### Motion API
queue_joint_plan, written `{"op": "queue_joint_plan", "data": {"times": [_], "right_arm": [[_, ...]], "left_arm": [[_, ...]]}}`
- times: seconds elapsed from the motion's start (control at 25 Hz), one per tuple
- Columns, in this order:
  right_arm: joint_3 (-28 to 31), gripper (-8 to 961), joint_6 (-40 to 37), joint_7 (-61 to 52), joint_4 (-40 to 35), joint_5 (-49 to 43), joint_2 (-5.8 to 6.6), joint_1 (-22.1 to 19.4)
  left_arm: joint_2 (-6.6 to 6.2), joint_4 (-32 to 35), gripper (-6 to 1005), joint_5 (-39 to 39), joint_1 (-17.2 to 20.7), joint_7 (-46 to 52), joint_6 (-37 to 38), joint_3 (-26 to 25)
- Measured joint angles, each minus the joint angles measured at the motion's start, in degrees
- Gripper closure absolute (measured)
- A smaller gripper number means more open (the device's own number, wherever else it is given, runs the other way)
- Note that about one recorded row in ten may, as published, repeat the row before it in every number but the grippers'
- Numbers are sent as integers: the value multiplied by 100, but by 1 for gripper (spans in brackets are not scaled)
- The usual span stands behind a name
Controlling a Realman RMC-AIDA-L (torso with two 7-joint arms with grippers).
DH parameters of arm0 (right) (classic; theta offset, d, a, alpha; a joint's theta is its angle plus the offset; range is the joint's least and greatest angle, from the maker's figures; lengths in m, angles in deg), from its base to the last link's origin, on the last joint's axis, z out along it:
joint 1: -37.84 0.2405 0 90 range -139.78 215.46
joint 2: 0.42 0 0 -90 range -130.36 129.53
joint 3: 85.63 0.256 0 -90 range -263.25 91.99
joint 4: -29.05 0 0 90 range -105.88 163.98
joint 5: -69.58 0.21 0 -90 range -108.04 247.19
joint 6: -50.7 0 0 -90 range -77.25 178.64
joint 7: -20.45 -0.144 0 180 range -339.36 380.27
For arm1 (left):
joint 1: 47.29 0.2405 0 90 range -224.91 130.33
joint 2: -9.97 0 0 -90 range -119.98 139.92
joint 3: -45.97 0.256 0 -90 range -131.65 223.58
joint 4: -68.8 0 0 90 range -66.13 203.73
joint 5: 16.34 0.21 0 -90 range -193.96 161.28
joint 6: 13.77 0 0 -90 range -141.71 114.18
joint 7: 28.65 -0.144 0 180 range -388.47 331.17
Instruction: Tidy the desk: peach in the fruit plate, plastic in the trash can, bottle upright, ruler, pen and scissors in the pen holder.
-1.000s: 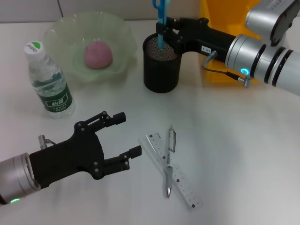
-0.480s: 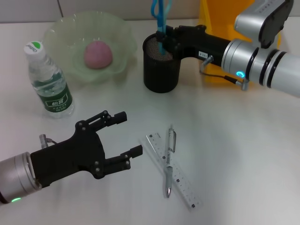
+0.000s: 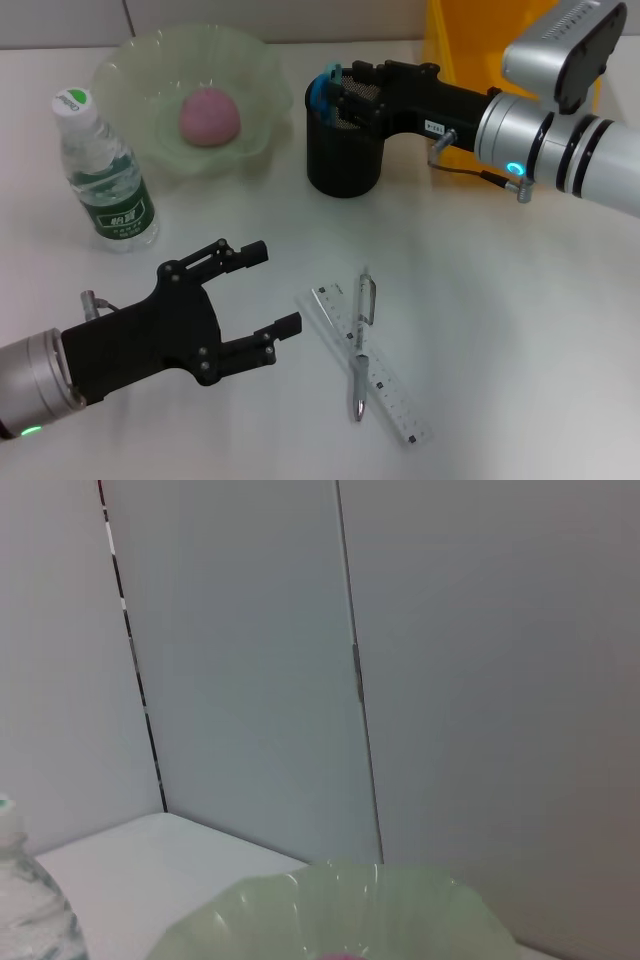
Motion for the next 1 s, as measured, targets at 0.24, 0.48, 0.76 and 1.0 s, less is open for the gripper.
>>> {"op": "queue_joint_plan", "data": {"times": [0.24,0.48,0.76,1.0], "right_arm": [[66,495,-610,-269,-1089,1,38,-849],[121,371,-729,-3112,-2969,-1567,227,-1583],[789,142,-2203,-7911,-5366,-6260,201,-1195],[989,125,-3864,-10183,-5449,-8131,200,180]], "left_arm": [[-42,17,197,24,52,41,84,35],[-96,104,197,43,220,79,204,71],[-117,158,197,170,224,194,168,70],[-179,160,197,264,335,226,172,36]]}}
